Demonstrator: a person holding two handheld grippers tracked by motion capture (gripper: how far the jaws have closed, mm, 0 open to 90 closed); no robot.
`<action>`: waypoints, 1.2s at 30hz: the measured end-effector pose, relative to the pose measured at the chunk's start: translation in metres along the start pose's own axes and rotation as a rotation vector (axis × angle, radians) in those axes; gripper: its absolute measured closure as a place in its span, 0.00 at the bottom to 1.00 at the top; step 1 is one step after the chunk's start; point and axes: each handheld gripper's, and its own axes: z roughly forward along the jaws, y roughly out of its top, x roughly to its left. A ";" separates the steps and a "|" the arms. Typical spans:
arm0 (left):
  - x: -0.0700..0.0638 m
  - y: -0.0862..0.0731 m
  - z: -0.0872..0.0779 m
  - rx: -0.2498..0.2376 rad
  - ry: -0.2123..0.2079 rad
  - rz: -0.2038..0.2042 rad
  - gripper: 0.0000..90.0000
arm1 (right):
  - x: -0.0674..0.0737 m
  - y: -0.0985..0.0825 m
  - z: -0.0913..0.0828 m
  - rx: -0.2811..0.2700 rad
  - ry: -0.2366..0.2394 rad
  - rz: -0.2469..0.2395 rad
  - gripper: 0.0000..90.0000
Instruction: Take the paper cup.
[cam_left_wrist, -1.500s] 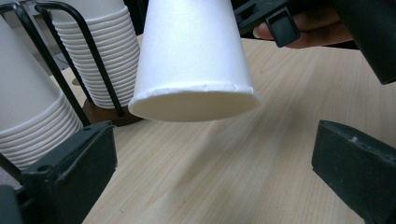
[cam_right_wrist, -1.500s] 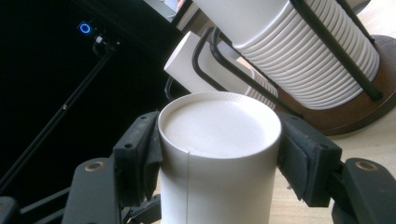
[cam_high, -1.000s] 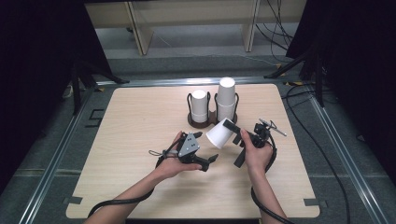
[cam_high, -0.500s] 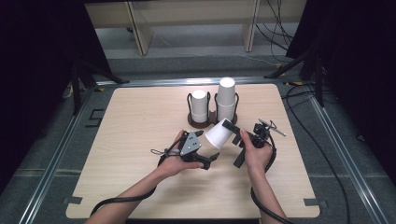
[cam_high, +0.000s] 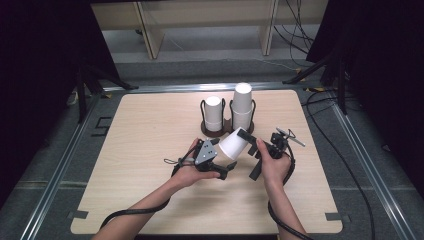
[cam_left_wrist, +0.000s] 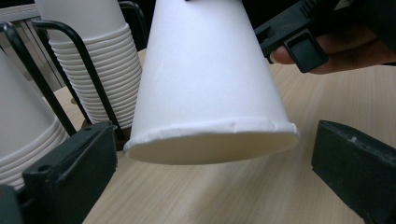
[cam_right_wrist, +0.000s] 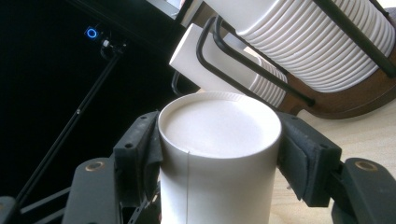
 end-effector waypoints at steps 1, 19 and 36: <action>0.000 0.000 0.001 0.002 0.001 0.001 0.00 | 0.000 0.000 0.000 0.000 0.000 0.000 0.39; 0.003 0.004 0.007 -0.008 -0.008 -0.044 0.08 | 0.001 -0.002 0.002 0.004 0.003 -0.001 0.39; 0.004 0.004 0.005 -0.032 -0.011 -0.034 0.24 | -0.001 0.000 0.002 -0.009 -0.006 -0.038 0.37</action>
